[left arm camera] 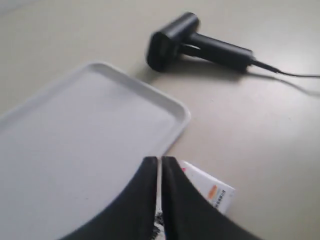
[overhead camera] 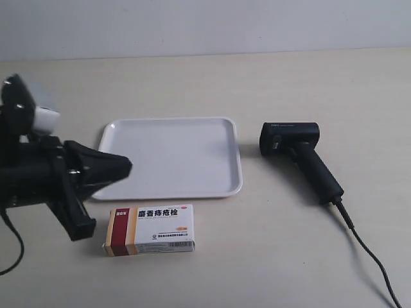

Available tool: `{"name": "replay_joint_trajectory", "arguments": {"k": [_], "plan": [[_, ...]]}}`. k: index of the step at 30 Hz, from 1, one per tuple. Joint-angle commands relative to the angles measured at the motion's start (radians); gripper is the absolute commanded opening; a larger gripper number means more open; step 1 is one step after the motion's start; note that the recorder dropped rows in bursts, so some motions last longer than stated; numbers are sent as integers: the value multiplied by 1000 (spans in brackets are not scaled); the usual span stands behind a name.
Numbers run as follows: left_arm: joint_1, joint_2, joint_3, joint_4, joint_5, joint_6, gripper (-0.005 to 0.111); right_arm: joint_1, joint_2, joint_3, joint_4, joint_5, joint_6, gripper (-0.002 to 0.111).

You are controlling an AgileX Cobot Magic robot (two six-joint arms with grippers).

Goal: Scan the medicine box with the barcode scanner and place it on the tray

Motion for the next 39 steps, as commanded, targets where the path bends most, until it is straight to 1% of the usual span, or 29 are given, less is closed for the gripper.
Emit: {"name": "replay_joint_trajectory", "arguments": {"k": [1,3,4,6,8,11,18,20,22,24,27,31,34,35,37,38,39], "plan": [[-43,170,-50,66,-46,74,41,-4,0,-3,-13,-3,-5,0],[-45,221,-63,50,-85,156,67,-4,0,-3,-13,-3,-8,0],[-45,239,-63,45,-123,177,77,-4,0,-3,-13,-3,-8,0],[-45,273,-63,49,-153,285,103,-4,0,-3,-13,-3,-8,0],[-45,301,-63,44,-138,346,105,-4,0,-3,-13,-3,-8,0],[-45,343,-66,42,-110,388,105,-4,0,-3,-13,-3,-8,0],[-45,449,-106,37,-90,406,105,-4,0,-3,-13,6,-8,0],[-45,476,-116,57,-88,411,104,-4,0,-3,-13,10,-8,0],[-45,492,-119,77,-85,429,100,-4,0,-3,-13,15,-8,0],[-45,503,-119,77,-74,443,93,-4,0,-3,-13,15,-8,0],[-45,520,-119,79,-68,473,72,-4,0,-3,-13,22,-10,0],[-45,518,-119,75,-78,510,36,-4,0,-3,-13,22,-10,0],[-45,469,-119,75,-163,507,6,-4,0,-3,-13,22,-23,0],[-45,438,-119,75,-197,507,0,-4,0,-3,-13,22,-38,0],[-45,370,-119,65,-244,496,0,-4,17,-15,-13,22,-50,0],[-45,325,-127,60,-247,474,0,-4,40,-31,-13,31,-53,0],[-43,281,-143,70,-222,446,0,-4,74,-47,-13,35,-53,0]]}}
